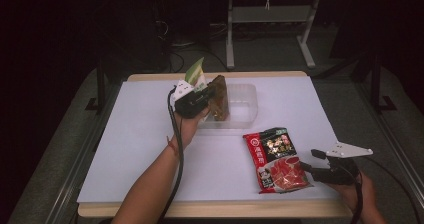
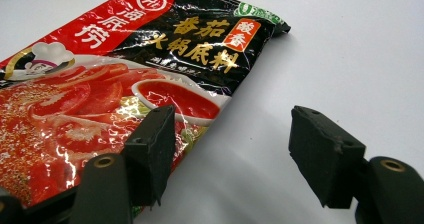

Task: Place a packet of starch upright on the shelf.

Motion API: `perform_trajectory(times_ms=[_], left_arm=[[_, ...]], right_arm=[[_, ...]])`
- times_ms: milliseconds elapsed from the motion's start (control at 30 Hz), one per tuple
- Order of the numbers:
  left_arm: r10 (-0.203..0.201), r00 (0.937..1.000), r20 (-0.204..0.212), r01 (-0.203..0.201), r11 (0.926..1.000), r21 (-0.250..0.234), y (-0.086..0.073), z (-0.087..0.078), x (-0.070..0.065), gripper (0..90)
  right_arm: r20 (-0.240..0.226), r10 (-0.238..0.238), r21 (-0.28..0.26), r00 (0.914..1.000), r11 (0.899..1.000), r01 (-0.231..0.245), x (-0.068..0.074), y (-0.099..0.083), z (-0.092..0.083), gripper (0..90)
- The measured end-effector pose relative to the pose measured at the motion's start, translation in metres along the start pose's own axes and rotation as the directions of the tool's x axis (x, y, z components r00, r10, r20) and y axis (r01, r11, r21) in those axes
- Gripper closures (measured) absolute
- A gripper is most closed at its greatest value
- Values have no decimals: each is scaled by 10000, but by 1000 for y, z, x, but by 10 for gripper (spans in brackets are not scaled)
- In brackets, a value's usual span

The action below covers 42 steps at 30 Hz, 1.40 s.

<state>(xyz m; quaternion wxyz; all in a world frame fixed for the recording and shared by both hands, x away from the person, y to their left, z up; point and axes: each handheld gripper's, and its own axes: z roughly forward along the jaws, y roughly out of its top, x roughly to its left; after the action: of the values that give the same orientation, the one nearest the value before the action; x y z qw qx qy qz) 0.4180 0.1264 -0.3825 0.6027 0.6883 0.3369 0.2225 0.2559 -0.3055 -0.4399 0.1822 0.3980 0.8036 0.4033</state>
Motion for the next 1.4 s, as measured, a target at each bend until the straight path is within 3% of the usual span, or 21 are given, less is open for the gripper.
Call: perform_trajectory(times_ms=[333,600,800,933,967,1167,1233,1400], left_arm=[[746,9969,249,-758,9959,500,-9,-8,-3,796],[1056,9916,749,-1111,9910,743,-7,-20,-8,686],[1612,9800,1169,-1716,9814,857,-7,-36,-17,606],[1745,9708,1643,-1912,9773,916,-10,-49,-25,565],[1853,9663,1786,-2045,9742,959,-11,-53,-27,563],[1856,9540,2354,-2227,9645,1421,-21,-66,-32,488],[1876,9498,2502,-2350,9560,1754,-25,-70,-33,471],[1928,9412,2775,-2539,9454,2042,-35,-81,-31,435]], right_arm=[[-57,101,-53,9999,9999,-101,0,0,0,366],[-362,203,-199,9991,9996,-211,1,0,0,368],[-388,172,-156,9991,9997,-178,2,0,0,370],[-397,171,-148,9991,9997,-177,3,0,0,369],[-393,167,-123,9991,9998,-172,3,0,0,368],[-427,137,-90,9990,9999,-141,4,1,0,369],[-408,135,-78,9991,9999,-139,5,2,1,368],[-423,180,-92,9989,9998,-184,3,3,1,366]])
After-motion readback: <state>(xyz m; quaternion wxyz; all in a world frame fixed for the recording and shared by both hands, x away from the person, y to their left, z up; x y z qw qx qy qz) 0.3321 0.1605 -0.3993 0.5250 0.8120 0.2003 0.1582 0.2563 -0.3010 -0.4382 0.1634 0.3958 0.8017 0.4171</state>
